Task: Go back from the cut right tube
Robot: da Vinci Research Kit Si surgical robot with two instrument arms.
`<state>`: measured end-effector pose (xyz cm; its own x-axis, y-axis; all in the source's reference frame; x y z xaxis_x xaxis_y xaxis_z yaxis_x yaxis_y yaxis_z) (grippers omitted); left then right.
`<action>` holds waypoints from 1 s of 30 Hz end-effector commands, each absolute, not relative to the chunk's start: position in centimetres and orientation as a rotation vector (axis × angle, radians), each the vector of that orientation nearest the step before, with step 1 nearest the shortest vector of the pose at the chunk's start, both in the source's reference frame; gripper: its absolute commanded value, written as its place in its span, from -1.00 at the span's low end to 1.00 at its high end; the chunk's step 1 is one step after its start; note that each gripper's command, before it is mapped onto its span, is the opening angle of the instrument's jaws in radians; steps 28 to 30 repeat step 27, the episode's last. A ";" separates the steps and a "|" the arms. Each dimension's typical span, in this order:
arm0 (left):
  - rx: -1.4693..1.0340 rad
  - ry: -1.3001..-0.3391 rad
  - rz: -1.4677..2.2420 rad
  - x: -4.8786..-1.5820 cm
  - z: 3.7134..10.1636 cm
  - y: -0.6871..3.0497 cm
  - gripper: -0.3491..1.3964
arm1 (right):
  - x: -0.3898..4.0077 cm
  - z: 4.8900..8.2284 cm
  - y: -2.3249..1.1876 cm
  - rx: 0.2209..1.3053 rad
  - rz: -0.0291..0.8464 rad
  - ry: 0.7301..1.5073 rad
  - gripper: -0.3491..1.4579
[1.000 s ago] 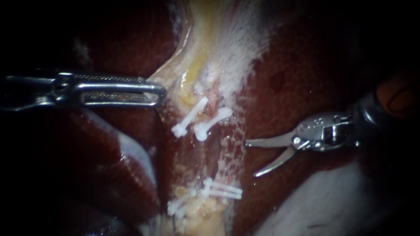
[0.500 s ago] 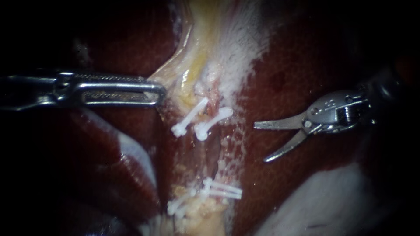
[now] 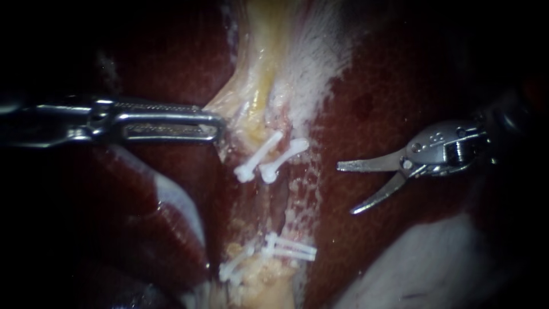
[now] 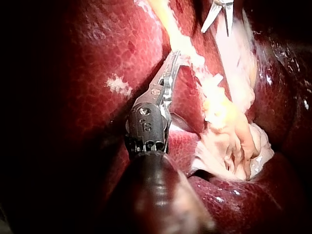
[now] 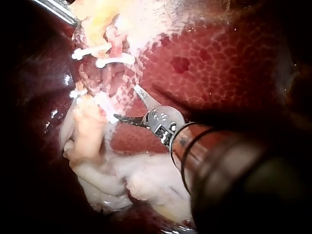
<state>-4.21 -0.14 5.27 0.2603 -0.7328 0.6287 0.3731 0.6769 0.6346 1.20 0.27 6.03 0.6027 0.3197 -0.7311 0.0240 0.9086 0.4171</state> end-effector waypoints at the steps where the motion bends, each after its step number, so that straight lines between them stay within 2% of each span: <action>1: 0.401 -1.063 -0.770 -4.24 5.29 -0.16 -0.85 | 1.20 6.03 0.26 0.410 0.176 0.912 0.97; 30: 0.424 -1.033 -0.771 -4.30 5.43 -0.24 -0.83 | 1.18 6.01 0.24 0.411 0.175 0.912 0.97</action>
